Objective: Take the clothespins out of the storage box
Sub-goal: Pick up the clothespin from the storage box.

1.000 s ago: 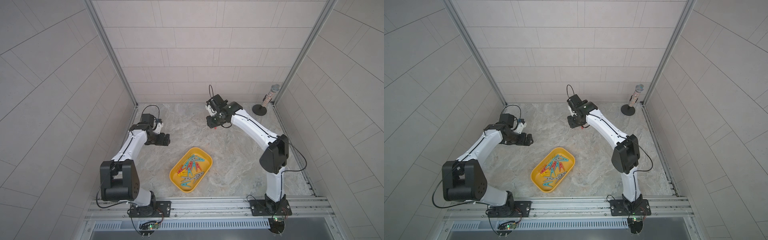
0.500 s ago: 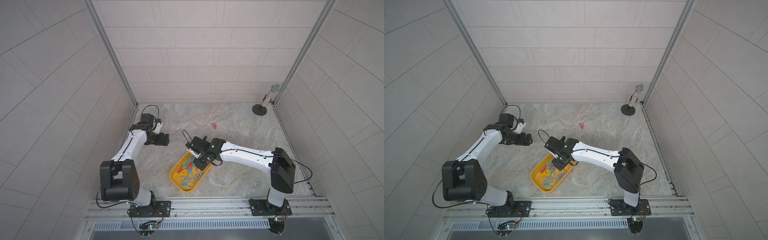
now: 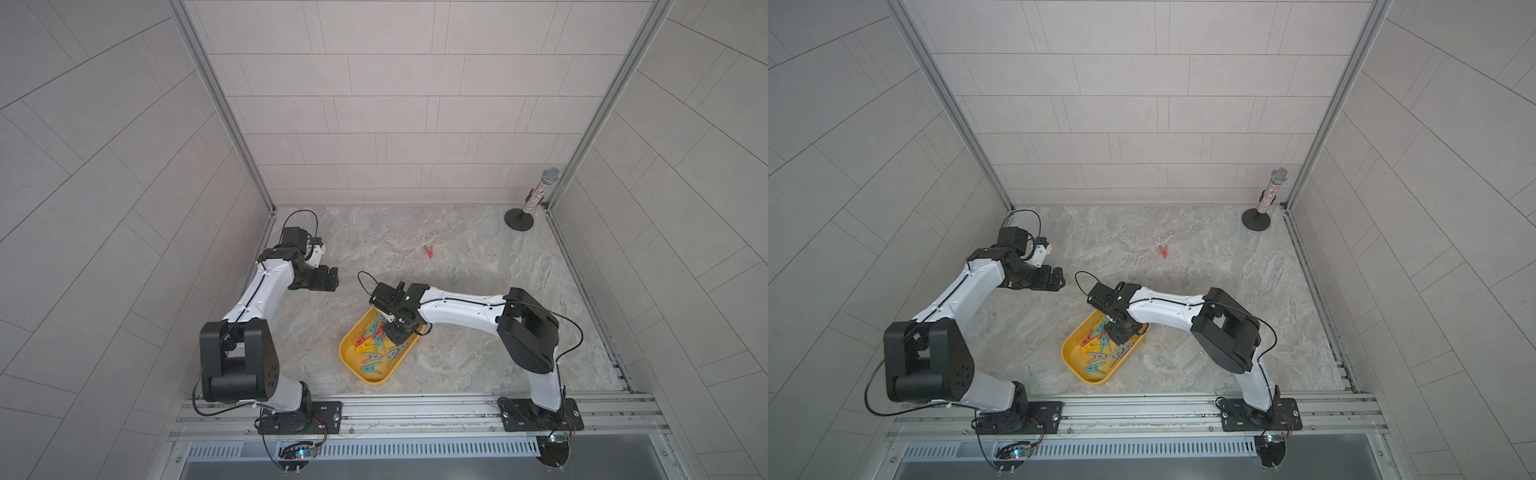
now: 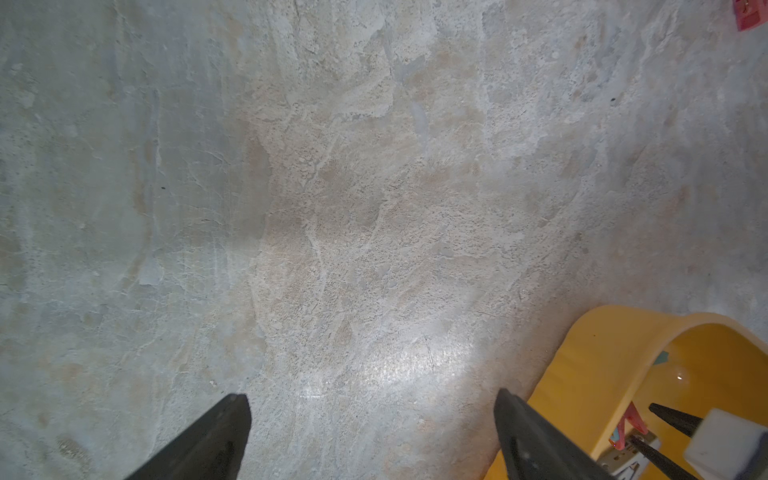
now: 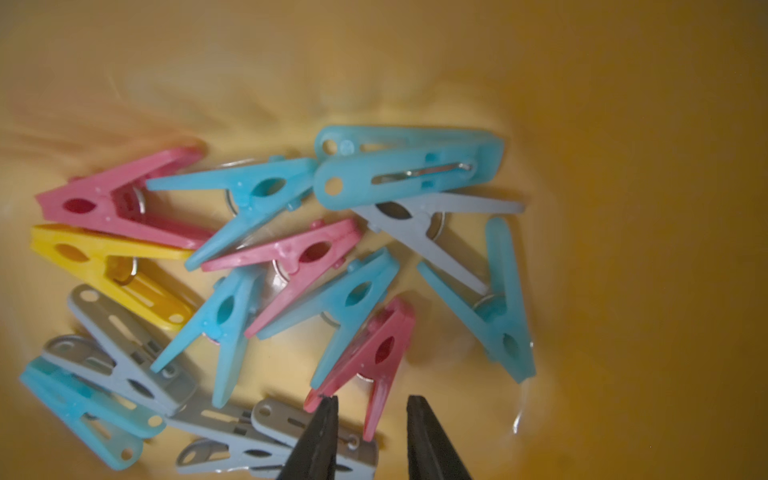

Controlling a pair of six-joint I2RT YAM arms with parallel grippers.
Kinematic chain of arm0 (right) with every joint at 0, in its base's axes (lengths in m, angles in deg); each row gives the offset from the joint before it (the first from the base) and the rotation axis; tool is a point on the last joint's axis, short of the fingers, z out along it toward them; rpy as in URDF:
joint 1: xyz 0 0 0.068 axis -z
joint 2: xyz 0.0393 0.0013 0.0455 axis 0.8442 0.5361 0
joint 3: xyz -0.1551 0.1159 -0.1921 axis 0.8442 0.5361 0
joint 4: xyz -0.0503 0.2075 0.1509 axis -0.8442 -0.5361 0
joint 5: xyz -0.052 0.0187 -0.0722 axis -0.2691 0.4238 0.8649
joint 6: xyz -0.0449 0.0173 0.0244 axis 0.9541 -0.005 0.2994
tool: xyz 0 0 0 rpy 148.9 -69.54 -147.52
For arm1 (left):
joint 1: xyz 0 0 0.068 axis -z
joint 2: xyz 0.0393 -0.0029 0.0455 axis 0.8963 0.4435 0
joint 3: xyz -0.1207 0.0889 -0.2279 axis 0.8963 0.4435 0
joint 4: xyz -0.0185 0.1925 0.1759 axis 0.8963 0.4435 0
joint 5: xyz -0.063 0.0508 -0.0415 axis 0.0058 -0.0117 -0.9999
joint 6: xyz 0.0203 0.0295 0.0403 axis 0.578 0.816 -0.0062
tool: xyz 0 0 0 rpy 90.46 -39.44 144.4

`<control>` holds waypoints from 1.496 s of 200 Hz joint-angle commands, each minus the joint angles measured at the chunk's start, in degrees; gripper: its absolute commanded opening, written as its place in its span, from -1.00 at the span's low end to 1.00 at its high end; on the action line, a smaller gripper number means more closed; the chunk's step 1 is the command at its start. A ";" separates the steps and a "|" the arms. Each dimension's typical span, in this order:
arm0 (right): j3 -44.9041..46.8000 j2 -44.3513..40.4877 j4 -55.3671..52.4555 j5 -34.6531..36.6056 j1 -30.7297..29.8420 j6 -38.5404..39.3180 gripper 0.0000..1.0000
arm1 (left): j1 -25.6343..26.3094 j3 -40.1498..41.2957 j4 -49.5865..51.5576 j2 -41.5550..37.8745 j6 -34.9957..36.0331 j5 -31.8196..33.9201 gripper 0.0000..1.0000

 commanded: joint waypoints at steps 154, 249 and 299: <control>0.94 -0.91 -1.13 2.09 0.06 -2.44 -0.42 | -0.28 -0.94 0.34 -0.80 0.28 0.25 1.00; -0.34 3.51 -1.22 1.41 0.50 -2.52 -0.69 | -0.29 -0.96 0.29 -0.48 0.20 0.18 1.00; -1.10 0.16 -2.18 2.34 0.41 -2.49 -0.84 | -0.35 -0.93 0.34 -0.17 0.28 0.03 0.99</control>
